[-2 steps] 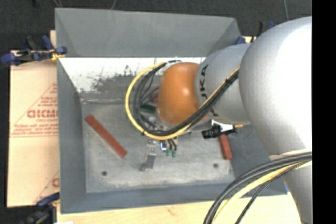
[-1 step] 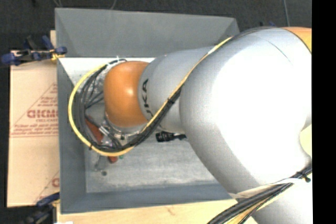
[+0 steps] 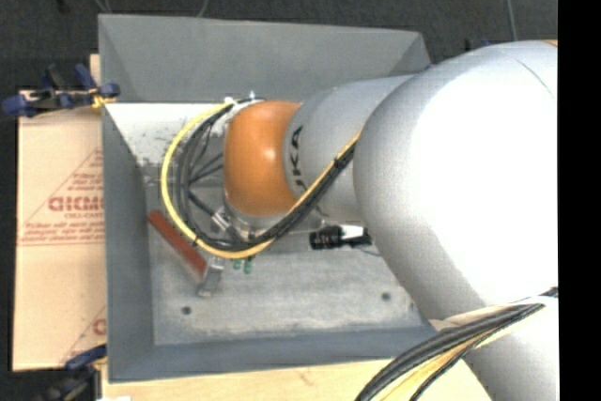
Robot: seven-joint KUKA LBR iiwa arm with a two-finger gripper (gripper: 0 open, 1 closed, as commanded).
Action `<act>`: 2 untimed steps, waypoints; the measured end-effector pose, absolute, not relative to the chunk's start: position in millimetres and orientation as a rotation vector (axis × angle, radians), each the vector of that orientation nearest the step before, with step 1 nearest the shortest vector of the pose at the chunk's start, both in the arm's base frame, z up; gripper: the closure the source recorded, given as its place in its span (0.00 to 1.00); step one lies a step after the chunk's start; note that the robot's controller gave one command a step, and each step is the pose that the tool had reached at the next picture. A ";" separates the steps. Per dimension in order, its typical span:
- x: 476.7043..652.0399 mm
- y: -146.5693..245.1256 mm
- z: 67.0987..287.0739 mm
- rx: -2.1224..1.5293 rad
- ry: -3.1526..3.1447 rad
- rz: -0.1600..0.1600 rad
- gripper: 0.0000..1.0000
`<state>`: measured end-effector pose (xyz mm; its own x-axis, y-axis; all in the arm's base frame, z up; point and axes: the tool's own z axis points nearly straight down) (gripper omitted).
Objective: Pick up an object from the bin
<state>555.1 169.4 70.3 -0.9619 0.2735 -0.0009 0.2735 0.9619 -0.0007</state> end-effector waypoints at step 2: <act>564.7 195.2 70.6 0.445 3.106 0.004 1.00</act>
Offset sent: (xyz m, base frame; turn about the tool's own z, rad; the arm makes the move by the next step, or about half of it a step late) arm 0.0000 0.0000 0.0000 0.0000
